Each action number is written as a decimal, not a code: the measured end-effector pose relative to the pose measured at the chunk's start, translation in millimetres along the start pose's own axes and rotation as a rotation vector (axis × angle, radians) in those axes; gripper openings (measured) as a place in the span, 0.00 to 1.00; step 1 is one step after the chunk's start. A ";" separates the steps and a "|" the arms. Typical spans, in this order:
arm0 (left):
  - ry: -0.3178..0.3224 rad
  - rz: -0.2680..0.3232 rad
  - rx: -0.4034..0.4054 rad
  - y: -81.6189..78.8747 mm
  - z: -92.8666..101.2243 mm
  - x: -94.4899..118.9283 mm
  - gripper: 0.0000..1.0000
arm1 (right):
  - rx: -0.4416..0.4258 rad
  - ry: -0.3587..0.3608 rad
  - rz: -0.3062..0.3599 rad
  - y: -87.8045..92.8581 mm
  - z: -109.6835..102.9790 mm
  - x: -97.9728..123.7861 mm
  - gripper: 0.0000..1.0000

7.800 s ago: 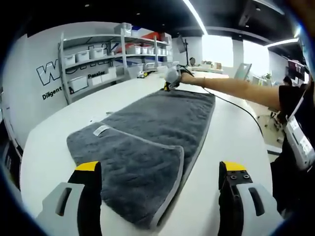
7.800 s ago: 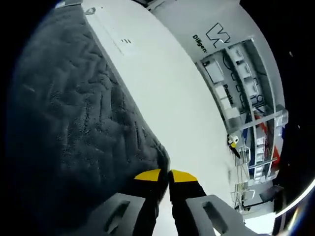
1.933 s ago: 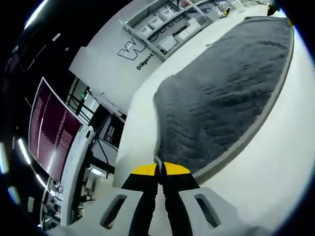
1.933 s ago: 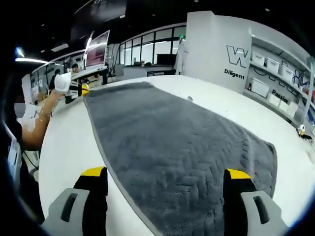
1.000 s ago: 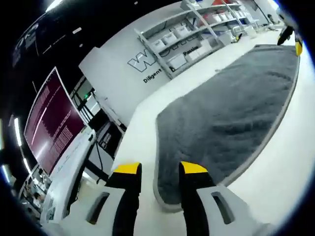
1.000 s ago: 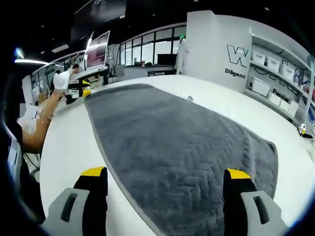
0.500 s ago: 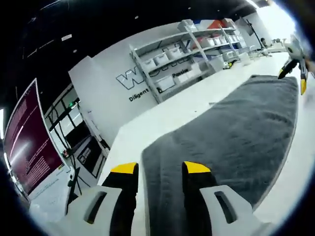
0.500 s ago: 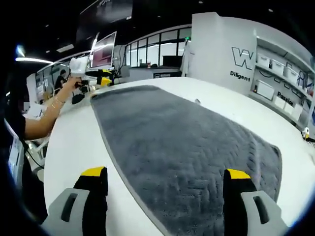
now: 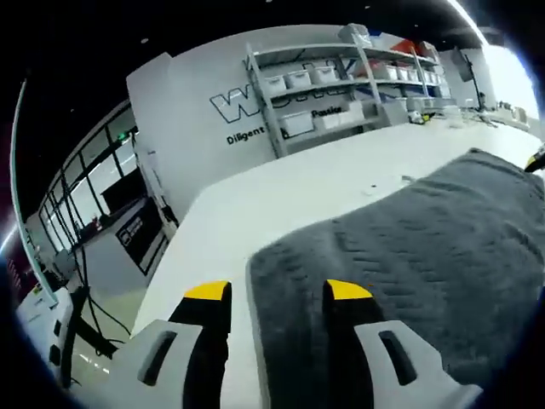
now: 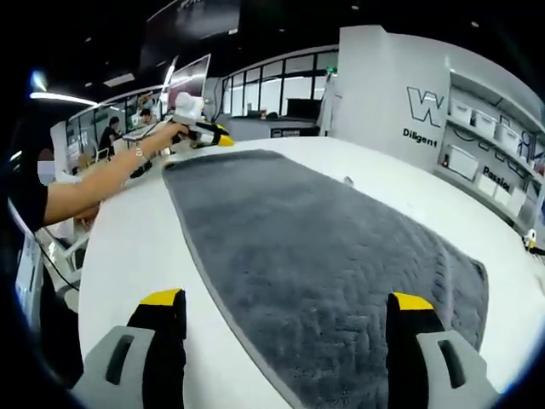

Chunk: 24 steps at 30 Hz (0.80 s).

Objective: Open the folded towel by lifting each exposed corner and separating the folded layers until the towel lies flat within the target outline without major curled edges

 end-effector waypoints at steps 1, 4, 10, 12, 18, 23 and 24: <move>0.003 0.001 0.009 -0.3 -1.8 -6.3 0.41 | 0.003 -0.003 -0.001 -0.2 -0.8 -0.5 0.99; -0.003 0.001 0.006 -1.1 -5.8 -20.8 0.33 | 0.013 -0.009 -0.005 -0.2 -3.5 -1.5 0.99; -0.005 -0.117 -0.014 23.7 -11.0 -47.9 0.26 | 0.019 -0.013 -0.004 -0.4 -5.5 -1.6 0.99; -0.014 -0.132 -0.019 29.8 -13.0 -52.1 0.21 | 0.017 -0.012 -0.001 -0.9 -5.3 -1.3 0.99; 0.011 -0.139 -0.002 36.8 -13.1 -54.7 0.04 | 0.025 -0.015 -0.003 -0.4 -7.4 -2.0 0.99; -0.024 -0.146 -0.083 39.4 -18.6 -55.5 0.01 | 0.026 -0.017 -0.005 0.1 -8.1 -2.4 0.99; -0.026 -0.144 -0.083 39.3 -19.8 -56.0 0.01 | 0.025 -0.017 -0.005 0.1 -7.9 -2.4 0.99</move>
Point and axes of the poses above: the point that each gripper's makers call its tool centre point, and the gripper's own axes: x roughly backward along the fingers, z roughly to its right, y roughly out of its underside, the point moved 2 cm from there along x, roughly backward along the fingers
